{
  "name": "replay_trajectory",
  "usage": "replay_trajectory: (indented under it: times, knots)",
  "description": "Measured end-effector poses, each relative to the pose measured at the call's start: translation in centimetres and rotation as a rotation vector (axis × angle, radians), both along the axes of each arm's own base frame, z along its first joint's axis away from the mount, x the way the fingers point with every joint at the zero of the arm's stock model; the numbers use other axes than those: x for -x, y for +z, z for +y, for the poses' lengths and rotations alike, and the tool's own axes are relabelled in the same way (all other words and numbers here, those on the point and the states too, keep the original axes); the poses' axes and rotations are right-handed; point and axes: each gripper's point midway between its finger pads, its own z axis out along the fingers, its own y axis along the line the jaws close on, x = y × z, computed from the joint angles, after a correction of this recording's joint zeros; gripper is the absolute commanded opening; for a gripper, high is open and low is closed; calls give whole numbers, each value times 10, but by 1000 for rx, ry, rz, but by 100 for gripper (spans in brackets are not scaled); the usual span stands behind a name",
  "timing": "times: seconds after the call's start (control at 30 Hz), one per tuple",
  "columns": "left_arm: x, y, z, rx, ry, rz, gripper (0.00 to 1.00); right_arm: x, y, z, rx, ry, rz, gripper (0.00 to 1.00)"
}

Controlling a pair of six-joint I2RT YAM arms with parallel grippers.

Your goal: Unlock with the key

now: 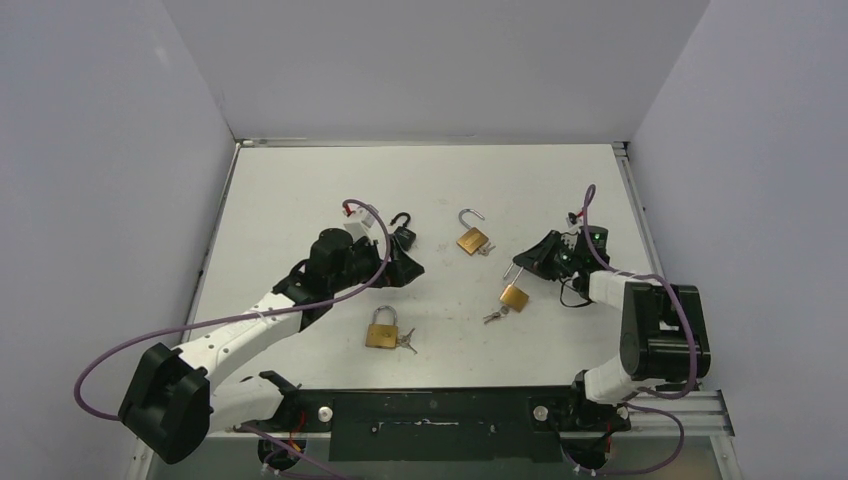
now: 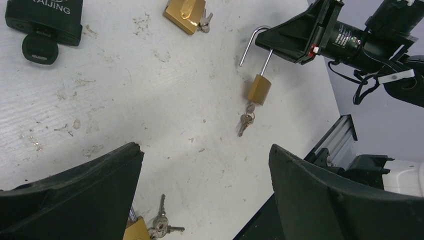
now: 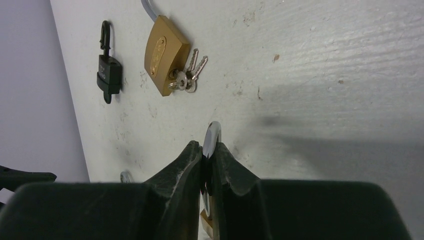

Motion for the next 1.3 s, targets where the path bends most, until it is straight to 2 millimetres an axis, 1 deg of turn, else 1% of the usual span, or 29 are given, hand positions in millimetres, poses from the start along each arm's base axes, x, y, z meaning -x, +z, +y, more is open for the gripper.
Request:
replay_trajectory:
  times: [0.07,0.1,0.13,0.2,0.23,0.27,0.3,0.33,0.37,0.47,0.53,0.63,0.67,0.7,0.77,0.83,0.87,0.9,0.93,0.97,1.0,1.03,1.1,1.2,1.3]
  knots:
    - [-1,-3,-1,-6,0,9,94,-4,-7,0,-4,3,9,13]
    - [-1,-4,-1,-9,0,12,94,-6,-10,0,-4,4,15,17]
    - [-2,-5,-1,-12,1,16,94,-8,-13,0,-4,4,21,23]
    - [-4,-6,-1,-20,8,20,94,-12,-15,0,-1,8,27,49]
    - [-6,-5,0,-27,14,21,95,-15,-14,-1,5,10,28,57]
    - [-7,-4,1,-35,22,20,95,-18,-12,-2,12,11,24,67]
    - [-9,-4,2,-47,32,18,94,-22,-9,-4,31,13,12,72]
    - [-11,-3,4,-62,40,16,94,-27,-6,-8,58,7,2,74]
    - [-13,-3,7,-80,52,16,94,-29,-4,-11,80,-3,-2,75]
    - [-18,-4,18,-143,97,14,94,-33,5,-29,190,-56,-9,75]
    - [-21,-7,26,-185,133,19,94,-35,15,-41,260,-91,-15,76]
    - [-22,-15,46,-266,200,38,93,-36,34,-48,354,-119,-41,75]
    - [-22,-17,54,-292,224,47,92,-35,42,-44,386,-113,-57,73]
    - [-22,-18,61,-314,248,54,91,-33,49,-35,410,-94,-71,71]
    - [-22,-19,75,-355,297,66,90,-26,64,-4,436,-23,-116,67]
    - [-22,-17,87,-381,345,67,89,-11,73,37,438,79,-162,63]
    - [-21,-15,91,-386,362,65,89,-3,74,55,436,124,-174,62]
    - [-21,-13,96,-389,385,63,88,10,74,81,438,189,-189,60]
    - [-20,-9,101,-389,407,59,88,21,73,99,434,241,-194,58]
    - [-20,-5,105,-388,428,52,88,40,69,126,434,321,-202,54]
    - [-19,0,109,-386,448,44,87,54,63,144,435,383,-202,51]
    - [-19,5,113,-379,469,33,87,67,58,158,437,436,-199,47]
    - [-20,17,119,-362,507,10,87,98,40,187,452,557,-182,41]
    - [-19,33,127,-345,546,-22,87,134,11,213,499,710,-148,33]
    - [-18,45,134,-335,574,-43,87,157,-8,231,545,836,-149,33]
